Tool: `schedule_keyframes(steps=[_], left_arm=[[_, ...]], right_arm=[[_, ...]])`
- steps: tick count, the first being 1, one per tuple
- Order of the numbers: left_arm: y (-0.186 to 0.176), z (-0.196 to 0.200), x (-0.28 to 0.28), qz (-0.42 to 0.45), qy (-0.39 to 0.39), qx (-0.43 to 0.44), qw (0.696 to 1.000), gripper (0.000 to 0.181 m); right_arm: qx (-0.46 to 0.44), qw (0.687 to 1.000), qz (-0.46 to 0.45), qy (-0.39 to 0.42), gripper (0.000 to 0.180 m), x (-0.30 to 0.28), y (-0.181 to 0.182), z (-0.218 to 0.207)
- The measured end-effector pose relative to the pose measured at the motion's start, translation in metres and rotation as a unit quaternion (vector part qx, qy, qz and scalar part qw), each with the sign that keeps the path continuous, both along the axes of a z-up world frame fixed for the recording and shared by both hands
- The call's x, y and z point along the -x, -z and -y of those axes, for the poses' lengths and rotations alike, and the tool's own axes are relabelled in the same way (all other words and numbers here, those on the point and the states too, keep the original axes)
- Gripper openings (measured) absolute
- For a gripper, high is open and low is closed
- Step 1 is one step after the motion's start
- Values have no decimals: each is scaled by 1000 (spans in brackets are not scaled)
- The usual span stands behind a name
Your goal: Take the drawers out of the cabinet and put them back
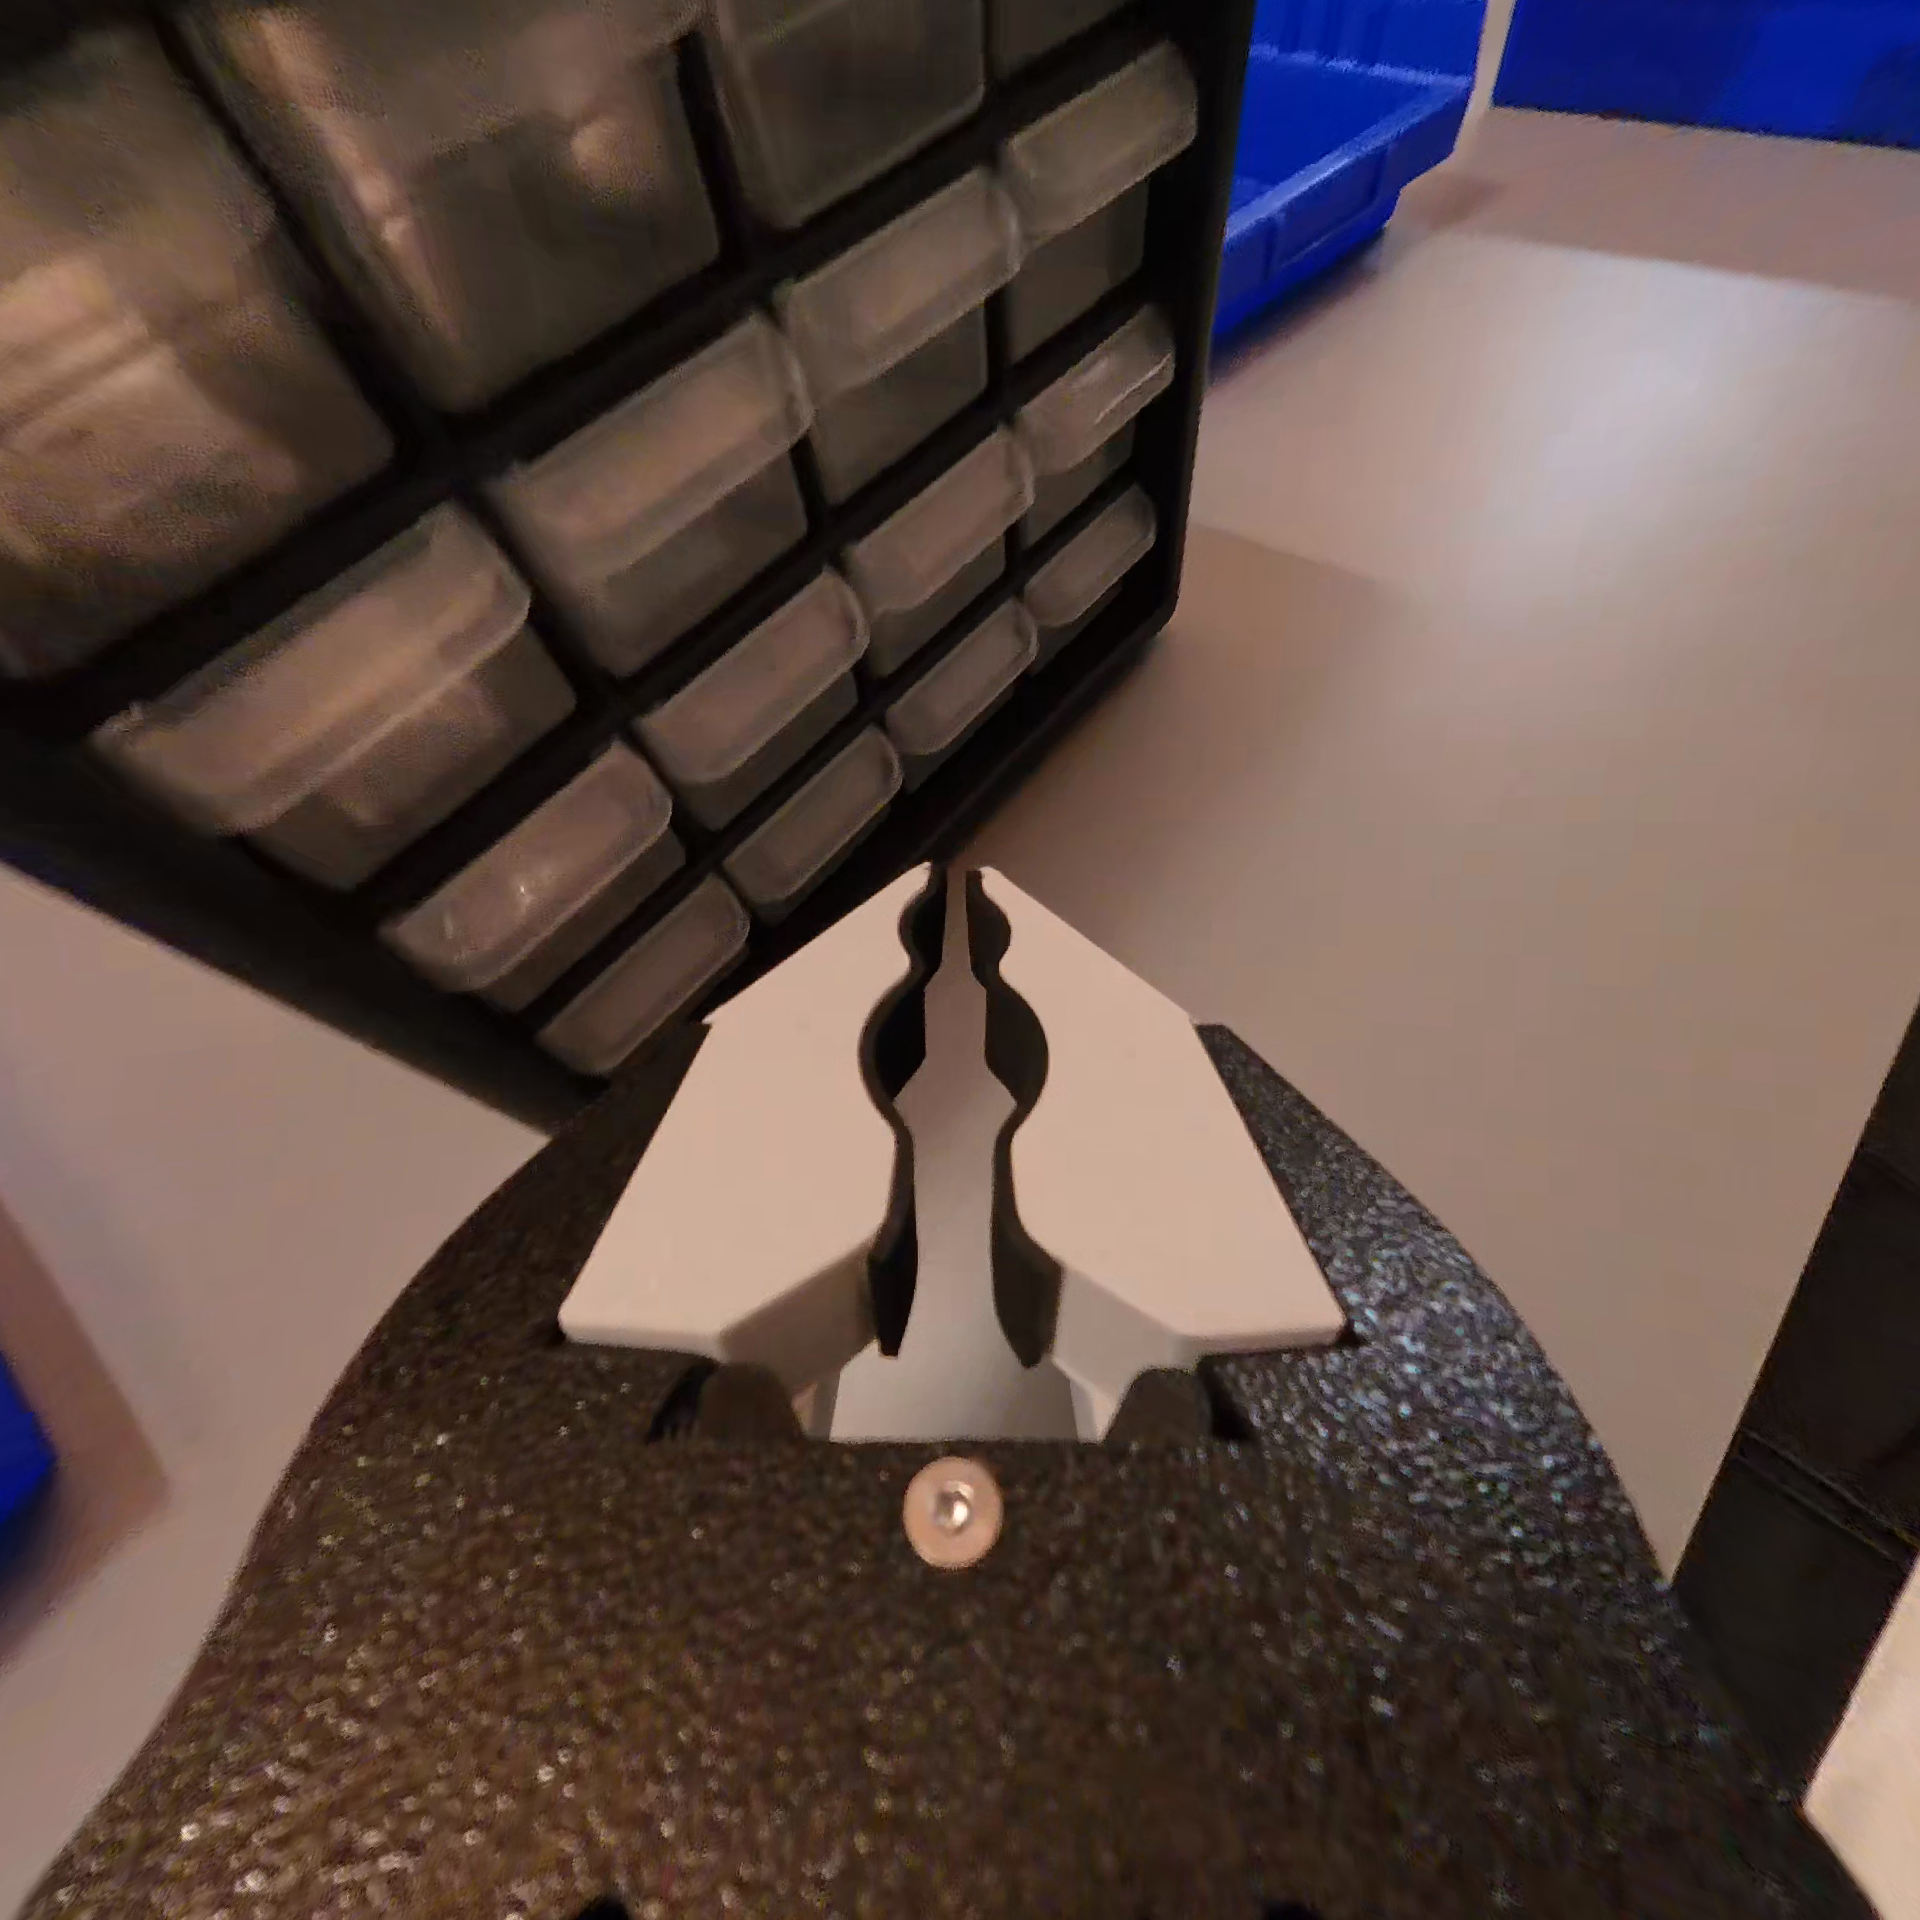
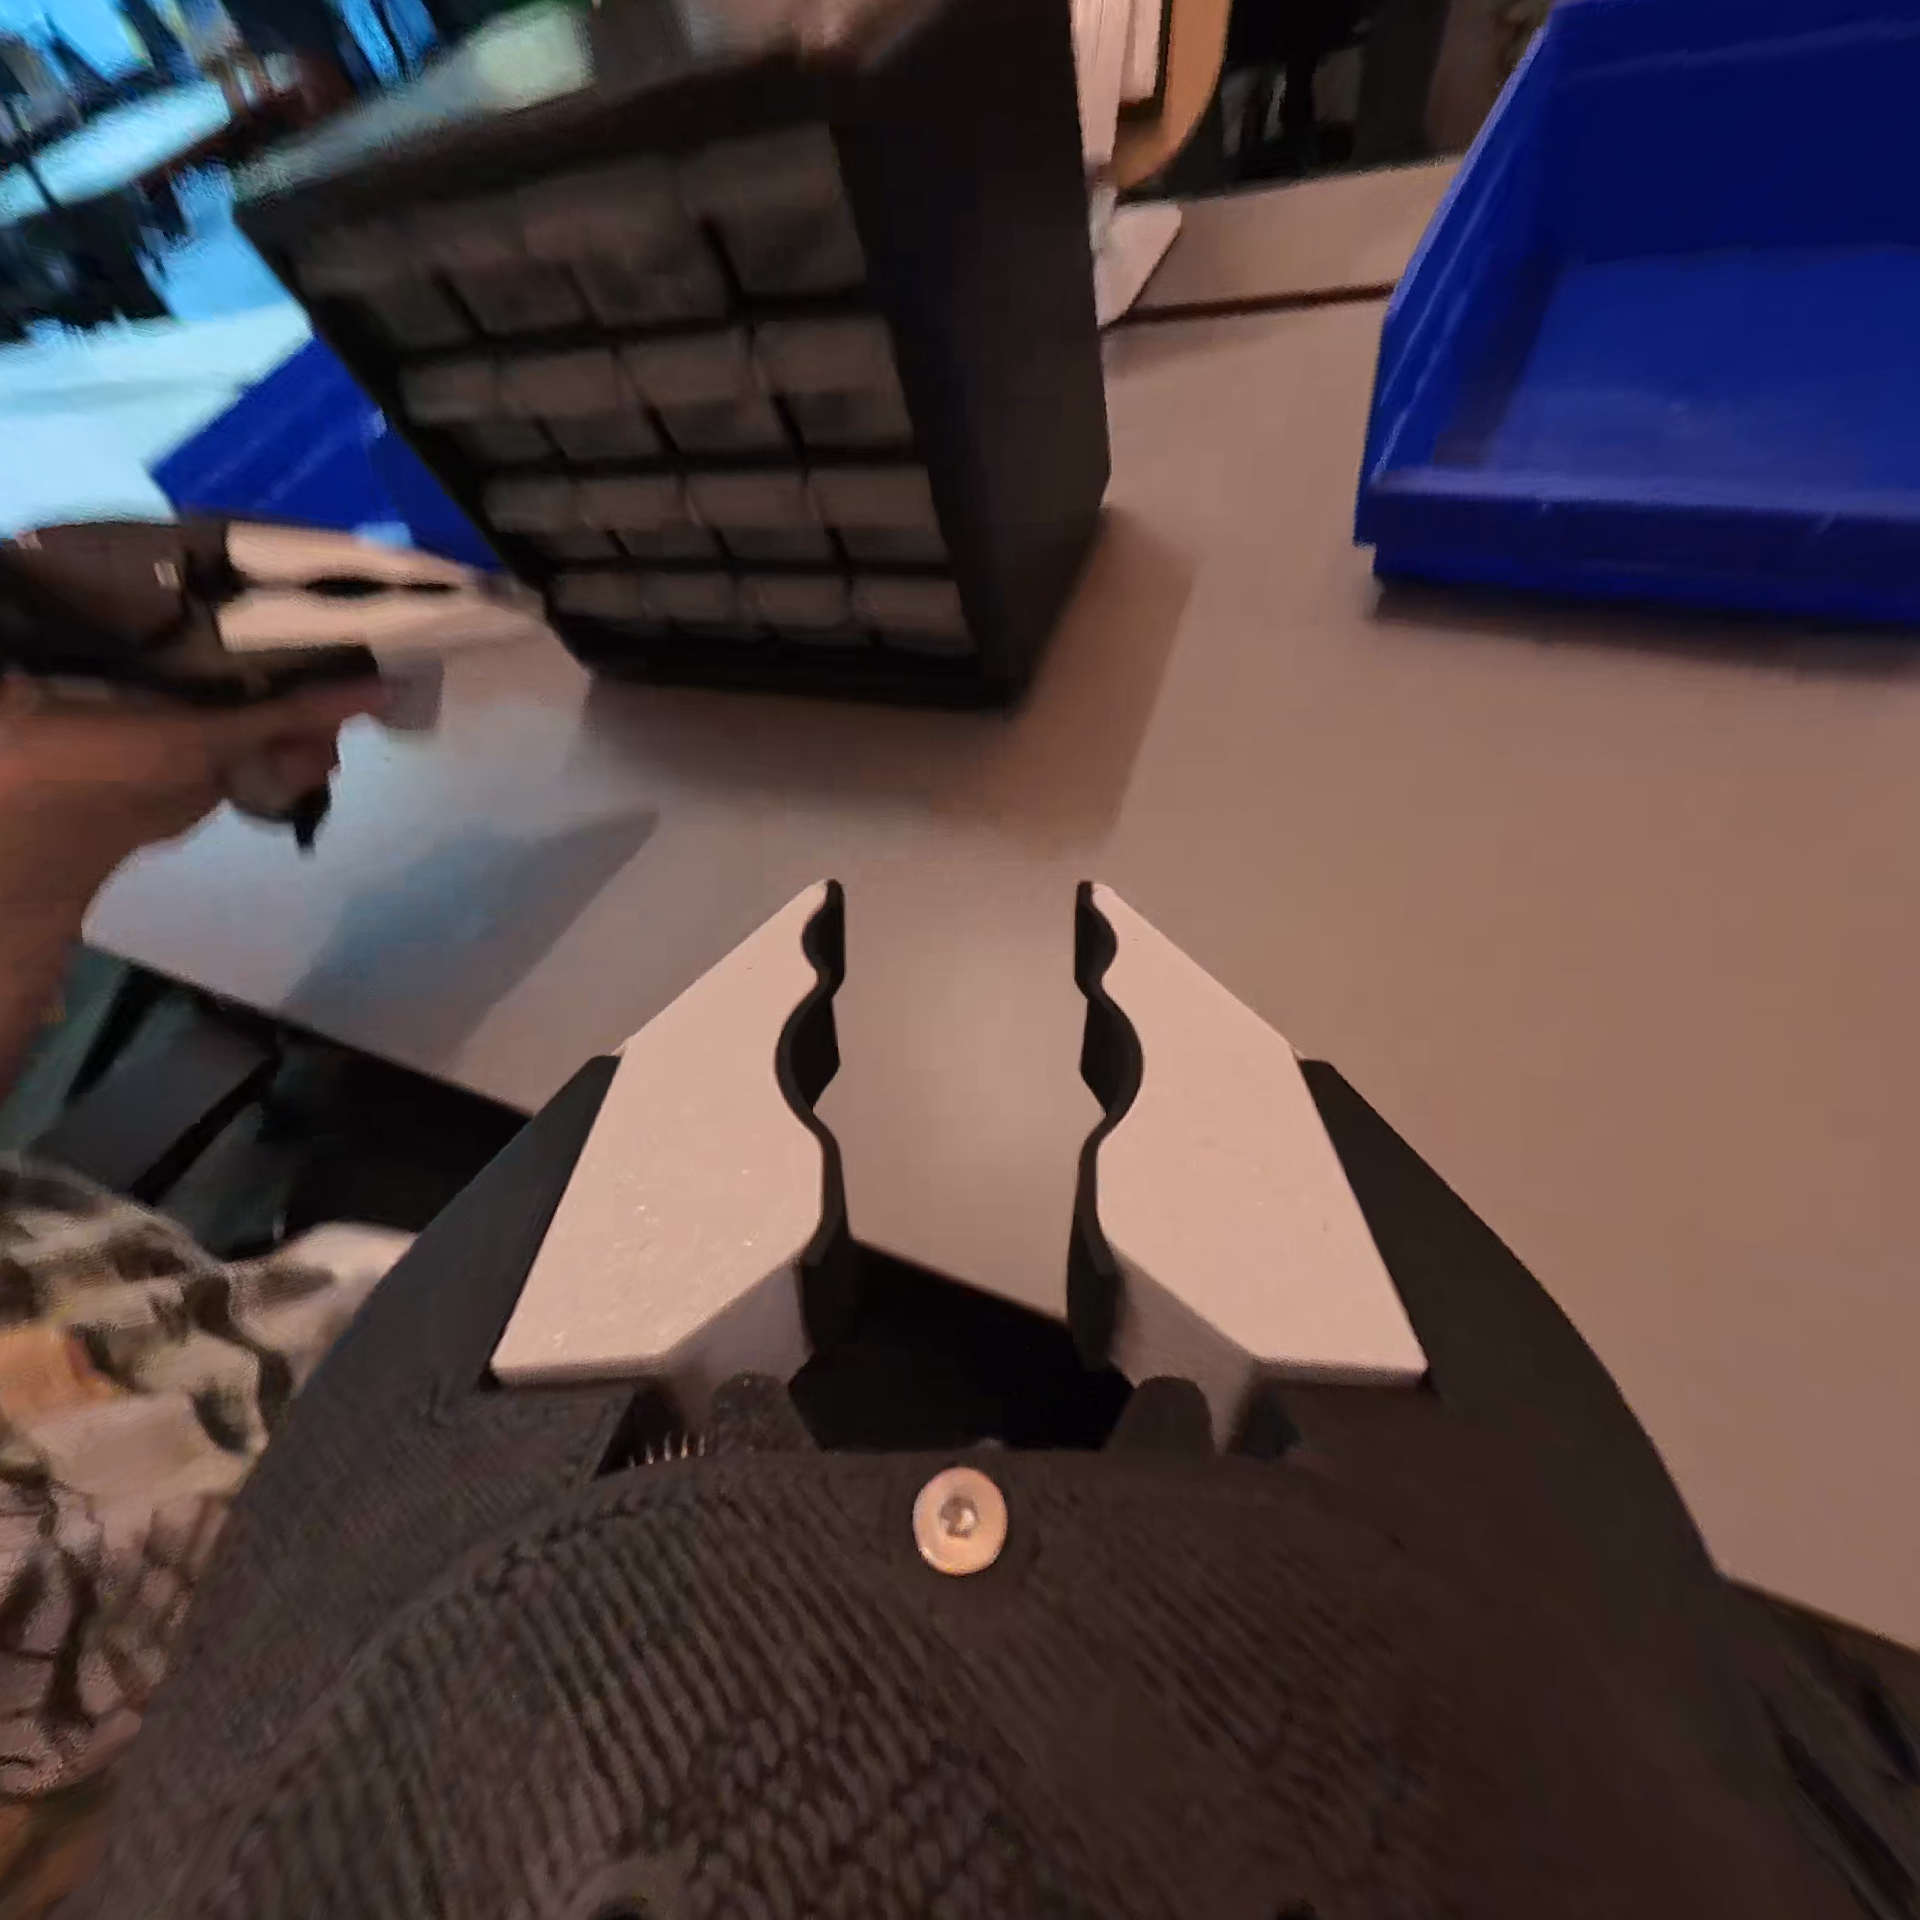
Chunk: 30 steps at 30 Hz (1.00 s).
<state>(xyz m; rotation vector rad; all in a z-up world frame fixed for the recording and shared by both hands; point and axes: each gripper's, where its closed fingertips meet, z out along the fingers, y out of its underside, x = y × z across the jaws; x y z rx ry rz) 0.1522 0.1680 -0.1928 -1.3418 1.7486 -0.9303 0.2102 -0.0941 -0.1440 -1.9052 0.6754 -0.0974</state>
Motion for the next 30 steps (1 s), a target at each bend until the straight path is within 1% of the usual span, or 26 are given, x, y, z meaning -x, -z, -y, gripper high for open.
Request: schedule_keyframes(steps=[2,4,5,8,10,13,15,16,18,21,23,26,28,30], left_arm=[[-9,6,-6,1,16,-2,1000,1],[-19,12,-11,5,32,-5,999,1],[-25,15,-12,9,42,-5,999,2],[-43,21,-13,26,67,-2,997,1],[-57,24,-13,32,88,6,996,2],[-80,19,-16,53,96,-1,994,1],[-88,16,-18,48,101,-15,994,1],[-91,13,-18,40,98,-21,994,2],[-97,12,-17,31,98,-31,994,2],[-107,16,-13,37,102,-32,994,2],[-108,16,-10,35,100,-23,994,2],[-108,15,-9,32,85,-3,996,2],[-111,18,-6,31,80,13,996,1],[-119,17,-4,31,72,19,997,2]], right_arm=[[58,998,-12,-22,56,12,11,6],[83,996,-7,-24,69,14,15,8],[75,997,2,-17,69,11,13,5],[-34,998,47,-15,65,2,-13,-27],[-74,994,80,-22,68,-6,-24,-49],[-101,986,127,-34,77,-15,-31,-78],[-118,980,160,-26,76,-23,-30,-94],[-118,979,163,-35,79,-21,-30,-102],[-119,973,187,-62,79,-15,-32,-115],[-75,971,212,-83,85,-7,-28,-119],[-72,972,211,-75,89,1,-29,-115],[-91,968,226,-64,88,15,-34,-108],[-73,966,241,-56,88,19,-33,-104],[-45,971,228,-52,93,23,-26,-102]])
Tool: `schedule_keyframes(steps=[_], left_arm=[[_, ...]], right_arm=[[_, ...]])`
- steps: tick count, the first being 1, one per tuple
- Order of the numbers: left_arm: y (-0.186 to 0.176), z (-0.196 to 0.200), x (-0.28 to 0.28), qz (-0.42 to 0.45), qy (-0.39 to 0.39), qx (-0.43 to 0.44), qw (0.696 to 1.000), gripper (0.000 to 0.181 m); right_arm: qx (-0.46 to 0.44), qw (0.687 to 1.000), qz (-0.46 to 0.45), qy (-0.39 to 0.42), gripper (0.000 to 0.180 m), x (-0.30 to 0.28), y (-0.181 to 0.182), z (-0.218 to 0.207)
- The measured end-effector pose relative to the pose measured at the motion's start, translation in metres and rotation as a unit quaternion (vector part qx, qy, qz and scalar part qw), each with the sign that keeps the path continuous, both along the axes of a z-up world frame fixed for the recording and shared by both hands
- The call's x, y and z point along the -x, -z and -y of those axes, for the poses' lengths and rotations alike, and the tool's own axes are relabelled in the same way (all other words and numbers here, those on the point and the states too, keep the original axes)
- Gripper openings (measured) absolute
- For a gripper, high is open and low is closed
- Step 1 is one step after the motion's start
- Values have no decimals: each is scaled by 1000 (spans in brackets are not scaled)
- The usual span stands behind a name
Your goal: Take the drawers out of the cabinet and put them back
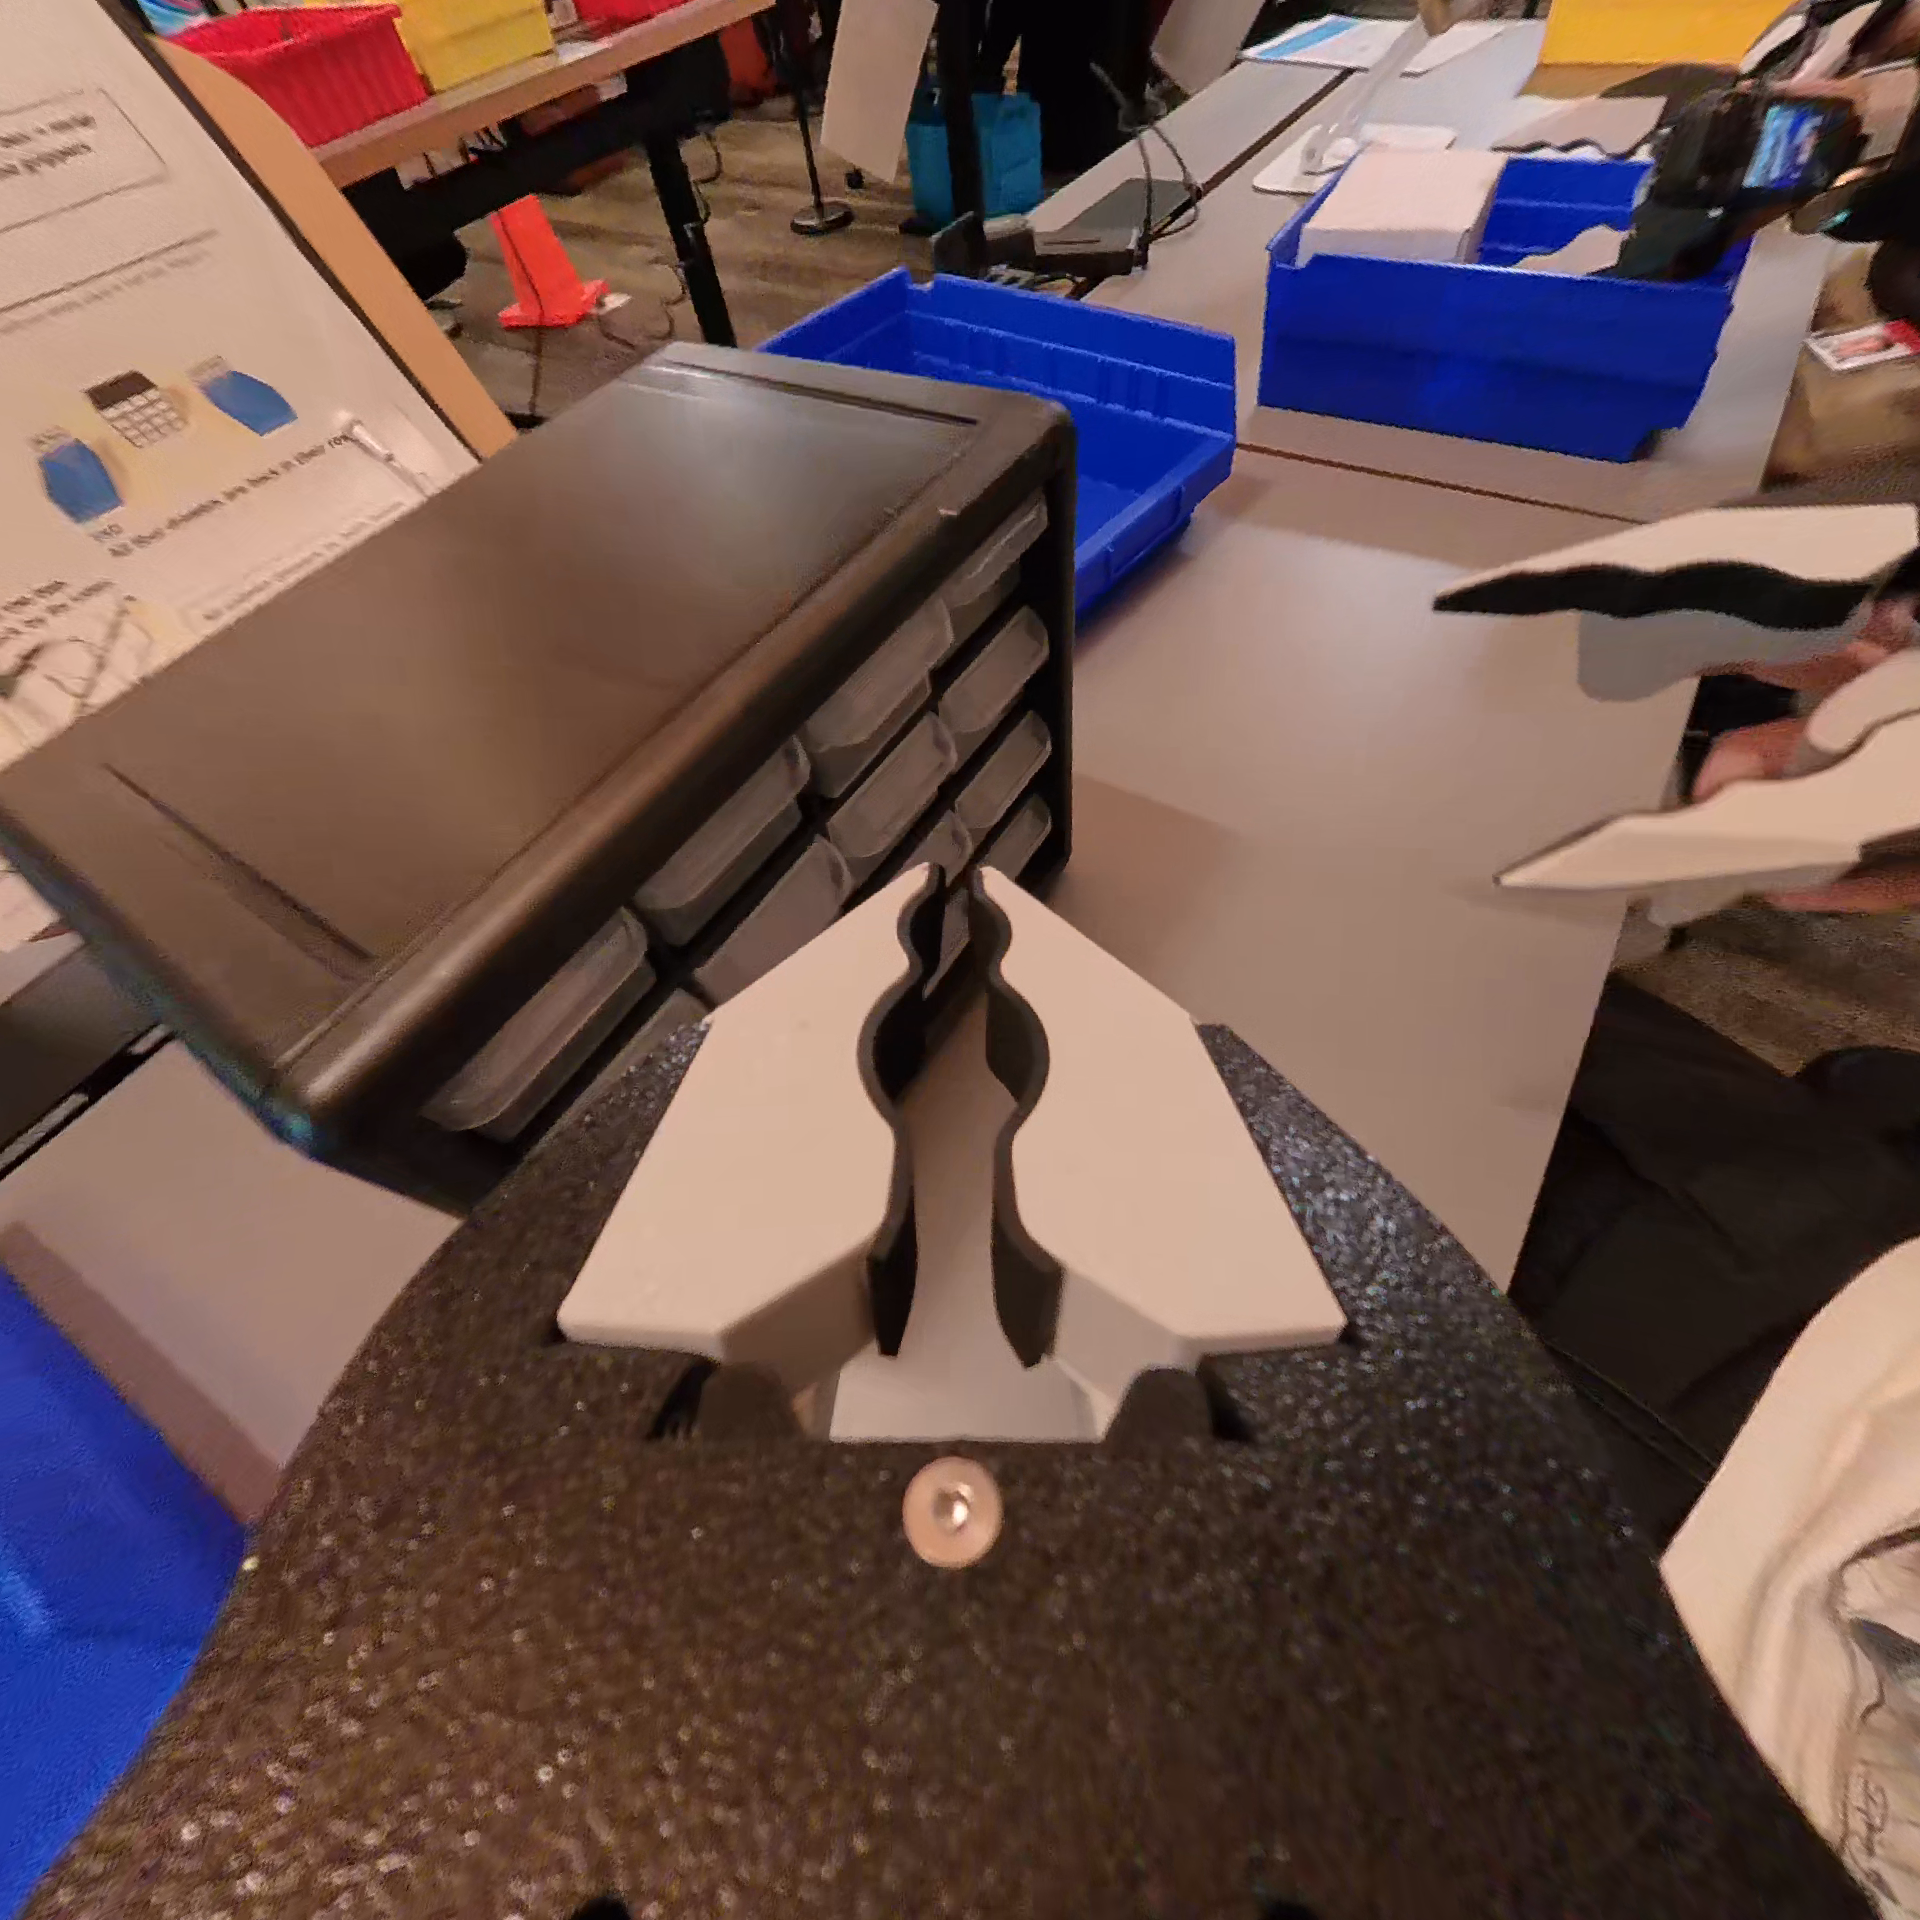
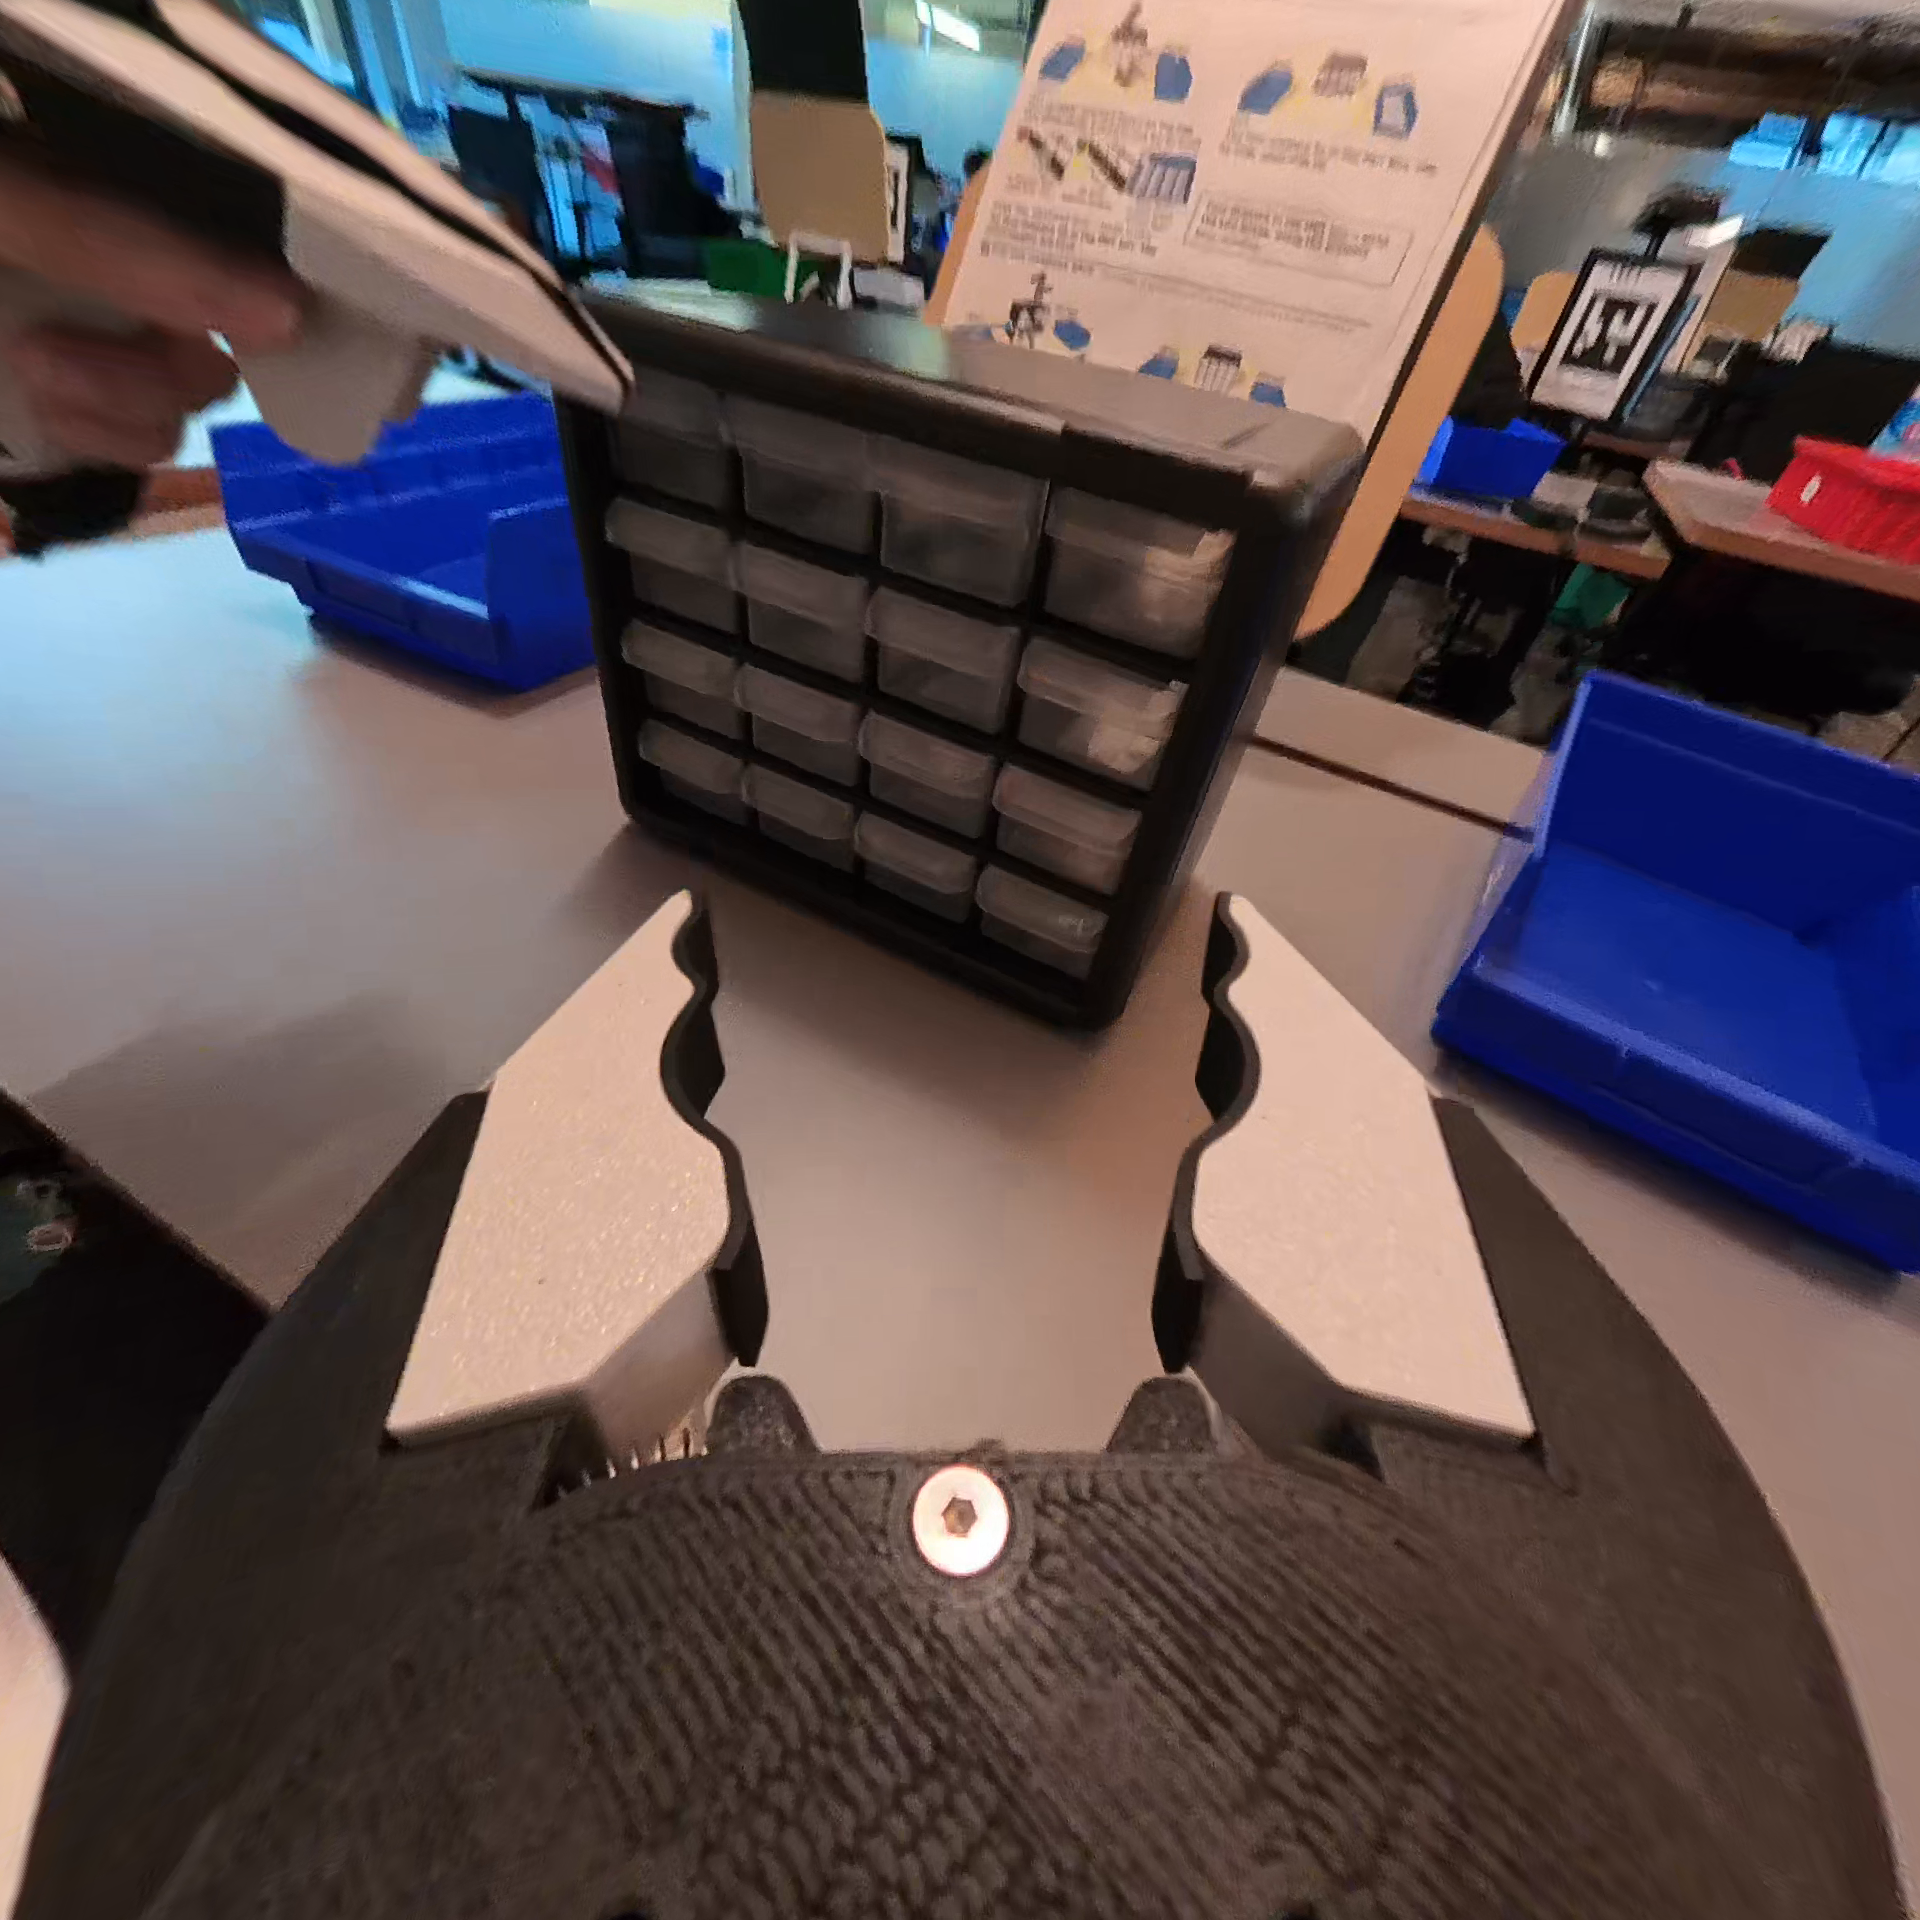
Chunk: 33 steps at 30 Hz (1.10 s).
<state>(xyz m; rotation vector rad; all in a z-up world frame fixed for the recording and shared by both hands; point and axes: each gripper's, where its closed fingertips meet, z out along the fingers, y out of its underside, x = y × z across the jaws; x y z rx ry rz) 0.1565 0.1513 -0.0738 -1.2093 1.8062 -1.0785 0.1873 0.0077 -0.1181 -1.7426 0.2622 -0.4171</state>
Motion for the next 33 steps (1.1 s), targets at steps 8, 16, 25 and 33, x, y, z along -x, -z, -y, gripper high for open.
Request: schedule_keyframes(steps=[8,16,25,33], left_arm=[[-51,-37,6,32,-39,-13,999,2],[-68,-97,-39,8,-77,-36,996,3],[-44,-118,-89,-112,1,-97,989,0],[-23,-120,-93,-335,111,-171,920,0]], right_arm=[[15,999,-4,-31,112,32,18,-9],[22,999,16,-36,106,16,16,-59],[-44,990,-56,-120,58,50,49,-137],[-156,944,-225,-186,68,73,39,-188]])
